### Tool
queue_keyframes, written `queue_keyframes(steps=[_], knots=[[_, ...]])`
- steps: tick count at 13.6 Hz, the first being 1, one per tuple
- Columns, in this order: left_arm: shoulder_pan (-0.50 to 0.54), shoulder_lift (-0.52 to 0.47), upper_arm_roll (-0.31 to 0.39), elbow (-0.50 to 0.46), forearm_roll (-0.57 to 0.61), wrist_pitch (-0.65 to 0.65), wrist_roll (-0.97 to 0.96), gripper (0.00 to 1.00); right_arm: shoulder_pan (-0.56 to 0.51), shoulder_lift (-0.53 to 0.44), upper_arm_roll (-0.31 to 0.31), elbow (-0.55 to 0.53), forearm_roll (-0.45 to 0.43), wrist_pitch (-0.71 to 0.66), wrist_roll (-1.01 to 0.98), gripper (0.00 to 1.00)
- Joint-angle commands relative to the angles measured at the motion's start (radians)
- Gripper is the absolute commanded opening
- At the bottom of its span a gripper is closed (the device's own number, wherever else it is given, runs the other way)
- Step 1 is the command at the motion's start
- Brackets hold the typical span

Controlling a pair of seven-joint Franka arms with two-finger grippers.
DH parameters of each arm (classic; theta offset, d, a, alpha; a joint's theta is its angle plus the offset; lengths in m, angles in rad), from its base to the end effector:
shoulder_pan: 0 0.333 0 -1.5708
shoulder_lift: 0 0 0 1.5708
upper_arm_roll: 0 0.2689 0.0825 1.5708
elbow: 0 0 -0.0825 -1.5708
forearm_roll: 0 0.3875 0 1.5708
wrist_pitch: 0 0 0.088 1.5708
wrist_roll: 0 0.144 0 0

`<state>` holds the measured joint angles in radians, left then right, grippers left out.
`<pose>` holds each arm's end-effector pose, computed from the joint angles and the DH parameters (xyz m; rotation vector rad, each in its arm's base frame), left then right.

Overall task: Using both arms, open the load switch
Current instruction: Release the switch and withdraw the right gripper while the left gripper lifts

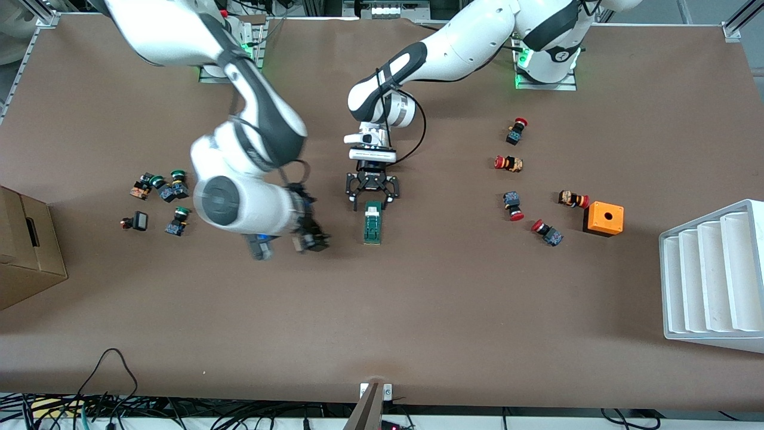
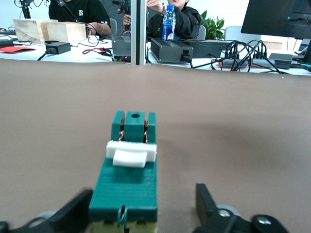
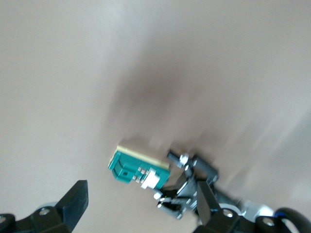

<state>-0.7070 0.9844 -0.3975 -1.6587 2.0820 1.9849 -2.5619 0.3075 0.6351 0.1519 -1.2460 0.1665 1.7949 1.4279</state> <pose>0.3712 -0.5298 0.0261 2.5320 0.0516 1.7165 0.6236 0.3098 0.3170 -2.6345 1.5048 0.3816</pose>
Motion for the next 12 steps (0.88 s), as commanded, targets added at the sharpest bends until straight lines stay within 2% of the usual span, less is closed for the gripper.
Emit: queue_keyframes(steps=[1,3,6,9,11,12], knots=[[0.014,-0.007,0.000,0.025,0.014,0.034,0.032,1.00,-0.099,-0.190,0.015,-0.199,-0.024,0.008,-0.279,0.99],[0.018,-0.032,-0.012,0.020,-0.039,0.035,0.075,1.00,-0.161,-0.273,0.014,-0.269,-0.027,0.003,-0.480,0.99],[0.021,-0.070,-0.035,0.013,-0.098,0.035,0.120,1.00,-0.249,-0.343,0.005,-0.290,-0.047,-0.096,-0.763,0.99],[0.023,-0.108,-0.063,0.011,-0.169,0.034,0.182,1.00,-0.294,-0.428,-0.025,-0.318,-0.088,-0.147,-0.978,0.99],[0.021,-0.147,-0.069,0.011,-0.242,0.034,0.254,1.00,-0.298,-0.512,-0.073,-0.383,-0.100,-0.163,-1.133,0.99],[0.026,-0.164,-0.099,0.014,-0.287,0.034,0.296,1.00,-0.298,-0.547,-0.090,-0.412,-0.123,-0.163,-1.217,0.99]])
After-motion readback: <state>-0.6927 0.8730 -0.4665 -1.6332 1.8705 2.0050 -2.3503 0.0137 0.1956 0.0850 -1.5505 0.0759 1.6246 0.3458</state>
